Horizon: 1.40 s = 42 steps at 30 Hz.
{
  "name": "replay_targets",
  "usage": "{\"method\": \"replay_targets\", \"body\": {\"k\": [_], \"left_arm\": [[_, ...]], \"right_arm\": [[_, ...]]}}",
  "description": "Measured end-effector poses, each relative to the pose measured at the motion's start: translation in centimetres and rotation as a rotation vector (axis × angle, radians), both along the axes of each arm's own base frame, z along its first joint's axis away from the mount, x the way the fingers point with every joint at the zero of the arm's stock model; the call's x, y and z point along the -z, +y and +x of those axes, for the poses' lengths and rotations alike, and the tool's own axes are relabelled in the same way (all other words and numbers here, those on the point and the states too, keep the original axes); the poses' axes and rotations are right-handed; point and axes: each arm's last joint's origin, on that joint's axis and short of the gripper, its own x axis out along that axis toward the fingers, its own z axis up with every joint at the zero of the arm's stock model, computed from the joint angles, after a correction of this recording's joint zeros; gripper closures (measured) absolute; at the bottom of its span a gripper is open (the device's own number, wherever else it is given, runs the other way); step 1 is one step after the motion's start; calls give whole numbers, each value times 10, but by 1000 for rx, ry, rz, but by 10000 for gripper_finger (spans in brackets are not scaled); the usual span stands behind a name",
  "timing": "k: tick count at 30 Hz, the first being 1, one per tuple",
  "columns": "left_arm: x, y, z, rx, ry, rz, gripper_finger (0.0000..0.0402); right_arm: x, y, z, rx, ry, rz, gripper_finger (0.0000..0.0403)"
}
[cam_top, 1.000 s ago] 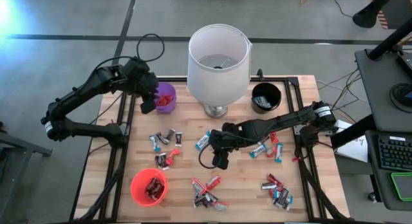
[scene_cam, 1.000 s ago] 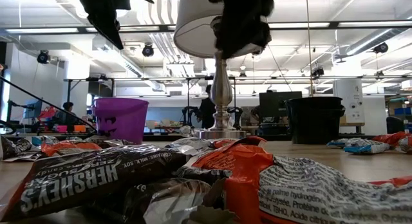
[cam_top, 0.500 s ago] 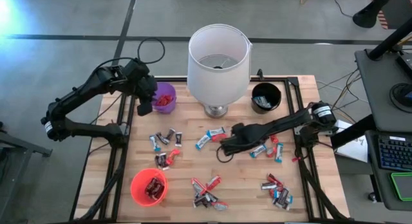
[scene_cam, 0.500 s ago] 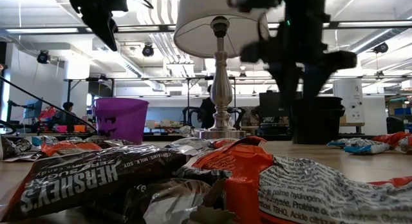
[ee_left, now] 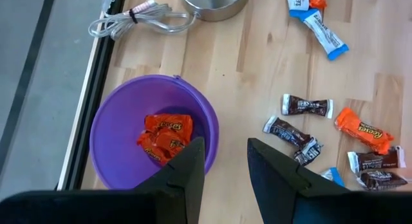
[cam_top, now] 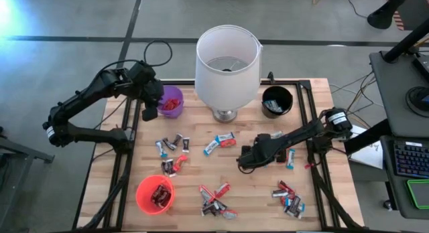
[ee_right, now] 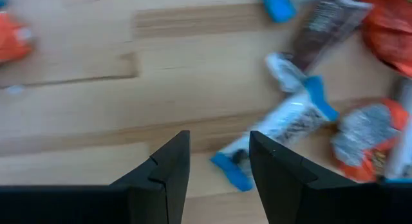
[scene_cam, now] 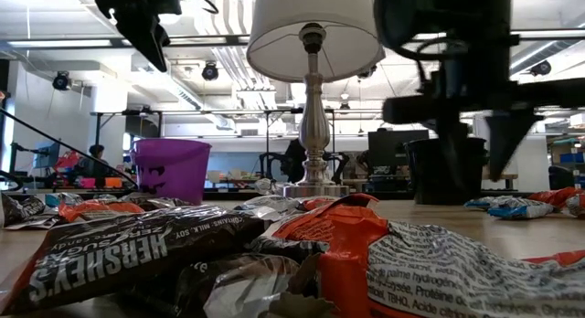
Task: Sort candy
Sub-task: Put the white chocolate into the black bin
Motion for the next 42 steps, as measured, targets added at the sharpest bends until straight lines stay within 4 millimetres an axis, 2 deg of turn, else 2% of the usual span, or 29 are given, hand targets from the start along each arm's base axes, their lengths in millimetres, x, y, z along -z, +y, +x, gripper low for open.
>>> {"method": "replay_targets", "body": {"k": [7, 21, 30, 42], "left_arm": [[0, 0, -1, 1, 7, -5, 301], [1, -1, -1, -10, 10, -17, 301], [1, -1, -1, -16, 8, -19, 301], [1, -1, -1, -16, 7, -22, 301]], "right_arm": [[5, 11, -11, 88, 18, -31, 255], [17, 11, -23, 229, 28, -71, 268], [20, 11, -24, 254, 26, -76, 281], [32, 9, -28, 262, 4, -67, 264]]}}
